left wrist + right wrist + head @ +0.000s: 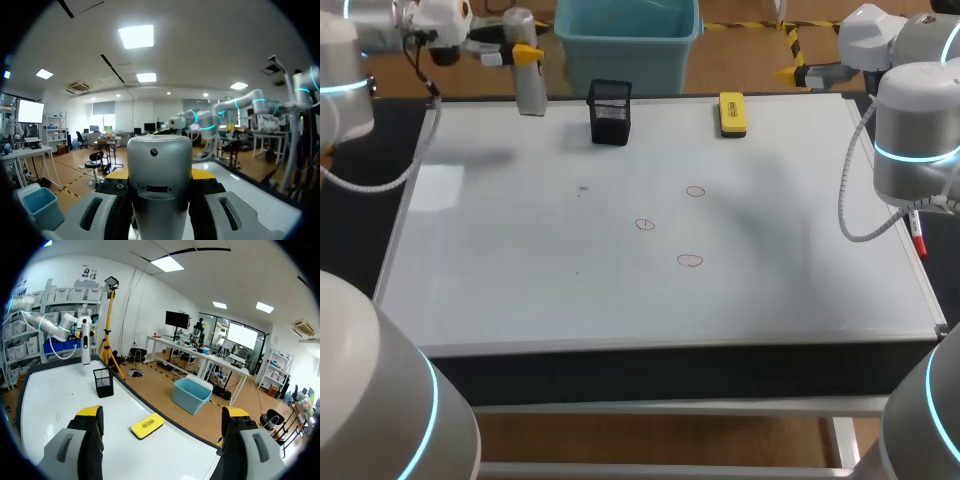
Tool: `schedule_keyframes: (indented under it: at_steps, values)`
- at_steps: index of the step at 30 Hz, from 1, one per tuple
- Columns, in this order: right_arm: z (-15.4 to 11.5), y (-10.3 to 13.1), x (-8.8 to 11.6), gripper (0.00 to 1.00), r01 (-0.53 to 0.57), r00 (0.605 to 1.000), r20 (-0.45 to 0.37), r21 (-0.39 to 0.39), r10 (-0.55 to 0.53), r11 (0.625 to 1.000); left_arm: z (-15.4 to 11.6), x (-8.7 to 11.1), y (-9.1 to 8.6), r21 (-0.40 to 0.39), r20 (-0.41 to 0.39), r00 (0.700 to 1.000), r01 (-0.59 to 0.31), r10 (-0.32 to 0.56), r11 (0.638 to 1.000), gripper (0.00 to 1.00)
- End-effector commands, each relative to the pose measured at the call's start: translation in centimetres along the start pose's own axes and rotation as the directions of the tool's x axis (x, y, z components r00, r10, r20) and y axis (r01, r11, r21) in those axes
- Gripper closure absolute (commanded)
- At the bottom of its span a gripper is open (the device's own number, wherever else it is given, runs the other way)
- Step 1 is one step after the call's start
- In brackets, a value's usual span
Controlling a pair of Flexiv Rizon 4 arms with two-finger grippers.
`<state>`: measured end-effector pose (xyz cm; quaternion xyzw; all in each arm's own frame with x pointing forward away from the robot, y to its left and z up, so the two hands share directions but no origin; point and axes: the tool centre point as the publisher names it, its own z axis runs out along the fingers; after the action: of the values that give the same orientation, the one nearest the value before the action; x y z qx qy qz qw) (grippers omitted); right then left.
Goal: Pick up the inspection probe, press it on each red-marked spot on the whiteboard one by one, put down the probe, pick up the eraser, and wipe off all the red marks.
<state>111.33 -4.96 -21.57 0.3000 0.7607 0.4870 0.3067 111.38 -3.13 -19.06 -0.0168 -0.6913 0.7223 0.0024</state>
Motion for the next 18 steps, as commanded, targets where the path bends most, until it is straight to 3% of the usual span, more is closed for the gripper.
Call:
schedule_keyframes:
  at_steps: [1,11,18]
  values:
    - [0.0,0.0,0.0,0.0,0.0,1.0,-0.001,0.0,0.0,1.0,0.0,0.8,1.0,0.016,0.42,0.908,0.0,-0.007,1.0,1.0]
    - [0.0,0.0,0.0,0.0,0.0,1.0,-0.001,0.0,0.0,1.0,-0.4,0.5,2.5,0.011,0.459,0.888,0.015,-0.018,1.0,1.0]
    - [0.0,0.0,0.0,0.0,0.0,1.0,-0.001,0.0,0.0,1.0,-0.2,0.6,3.2,0.019,0.448,0.894,0.009,-0.017,1.0,1.0]
